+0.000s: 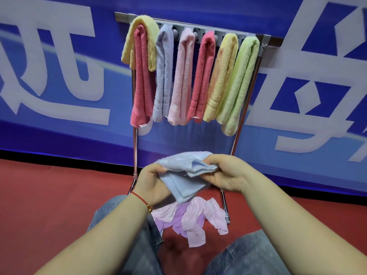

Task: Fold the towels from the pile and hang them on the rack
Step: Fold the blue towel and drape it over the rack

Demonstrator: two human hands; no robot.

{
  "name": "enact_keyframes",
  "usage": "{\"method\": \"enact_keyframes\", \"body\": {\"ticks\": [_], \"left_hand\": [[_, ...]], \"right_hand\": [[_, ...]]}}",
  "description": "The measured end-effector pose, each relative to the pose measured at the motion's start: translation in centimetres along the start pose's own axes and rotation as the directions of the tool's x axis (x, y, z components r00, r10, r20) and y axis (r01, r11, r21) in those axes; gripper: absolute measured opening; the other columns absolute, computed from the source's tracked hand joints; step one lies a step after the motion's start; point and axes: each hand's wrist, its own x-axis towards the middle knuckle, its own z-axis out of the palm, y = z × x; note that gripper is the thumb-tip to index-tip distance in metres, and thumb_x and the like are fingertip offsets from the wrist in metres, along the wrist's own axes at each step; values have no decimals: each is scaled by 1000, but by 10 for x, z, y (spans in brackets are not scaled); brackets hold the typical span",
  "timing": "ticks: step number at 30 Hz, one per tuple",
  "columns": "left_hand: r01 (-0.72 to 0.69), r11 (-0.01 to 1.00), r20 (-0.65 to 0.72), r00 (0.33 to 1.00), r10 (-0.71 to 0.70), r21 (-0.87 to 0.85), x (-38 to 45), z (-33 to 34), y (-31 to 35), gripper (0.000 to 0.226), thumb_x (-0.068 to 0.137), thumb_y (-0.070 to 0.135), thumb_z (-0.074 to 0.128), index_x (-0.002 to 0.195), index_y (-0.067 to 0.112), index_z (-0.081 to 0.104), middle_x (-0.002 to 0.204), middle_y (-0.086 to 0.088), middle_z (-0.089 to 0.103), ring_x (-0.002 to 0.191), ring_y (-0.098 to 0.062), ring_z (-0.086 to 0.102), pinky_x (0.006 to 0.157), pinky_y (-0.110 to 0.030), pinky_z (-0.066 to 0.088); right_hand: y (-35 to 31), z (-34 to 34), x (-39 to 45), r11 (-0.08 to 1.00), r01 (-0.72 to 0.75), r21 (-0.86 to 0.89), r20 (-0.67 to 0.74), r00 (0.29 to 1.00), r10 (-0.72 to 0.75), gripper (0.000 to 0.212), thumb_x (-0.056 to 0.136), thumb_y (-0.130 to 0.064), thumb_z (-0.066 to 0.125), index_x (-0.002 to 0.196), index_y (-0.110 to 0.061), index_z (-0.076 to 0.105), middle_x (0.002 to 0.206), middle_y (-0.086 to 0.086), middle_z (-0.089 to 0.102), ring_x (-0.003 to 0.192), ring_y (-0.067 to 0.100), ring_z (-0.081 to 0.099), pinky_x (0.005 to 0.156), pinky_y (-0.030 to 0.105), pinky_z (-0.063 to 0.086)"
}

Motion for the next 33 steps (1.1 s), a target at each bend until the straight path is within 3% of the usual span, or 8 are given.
{"method": "enact_keyframes", "body": {"ticks": [7,13,17,20,23,27,30,33], "left_hand": [[77,997,27,997,-78,21,-2,3,7,80,45,28,90,110,-10,64,124,-29,56,110,-42,59,87,-55,49],[115,989,-86,990,-108,91,3,5,3,85,43,7,84,120,-8,53,118,-27,61,103,-38,64,84,-49,51],[177,977,-35,984,-174,116,5,4,3,105,33,-5,78,132,-2,44,128,-22,55,111,-37,59,83,-49,54],[223,965,20,974,-227,139,6,8,4,90,32,-2,80,119,0,57,111,-22,64,94,-36,66,79,-47,56],[298,929,65,945,-319,220,4,18,6,73,40,13,86,110,1,67,108,-21,66,93,-34,66,81,-41,55],[370,852,100,896,-433,371,1,24,5,63,63,24,80,121,6,62,123,-17,59,108,-31,59,98,-42,43],[443,782,-68,884,-462,438,4,23,4,39,67,18,74,102,1,71,107,-18,68,93,-29,67,87,-40,50],[380,751,-334,916,-223,540,10,24,-4,23,82,20,66,95,1,71,91,-13,73,88,-26,68,79,-32,51]], "right_hand": [[14,-4,-7,942,-26,-335,-106,994,-10,9,86,0,58,82,-7,53,87,14,62,74,22,65,63,32,59],[16,-21,-13,574,-161,-803,-197,980,-1,42,79,-56,62,85,-15,60,90,3,65,80,16,65,73,31,52],[12,-31,-8,822,-180,-541,-109,984,143,92,58,-85,47,106,-9,66,102,8,67,95,22,62,96,39,43],[15,-30,-6,949,-271,-160,53,958,283,109,62,-88,42,119,3,61,120,19,63,114,34,59,104,47,38],[16,-20,-10,956,-278,96,107,958,267,89,73,-74,51,119,1,62,122,22,61,109,35,60,96,45,43],[11,-6,-6,990,-108,94,-130,984,120,42,88,-27,57,121,-1,59,114,19,65,95,33,62,80,42,49],[11,0,-2,998,24,63,-272,962,-6,21,92,-10,51,109,2,57,97,19,66,89,30,63,81,42,49],[12,1,5,985,147,90,-368,924,-104,9,92,-10,54,92,-3,59,83,13,65,74,24,62,69,37,50]]}}
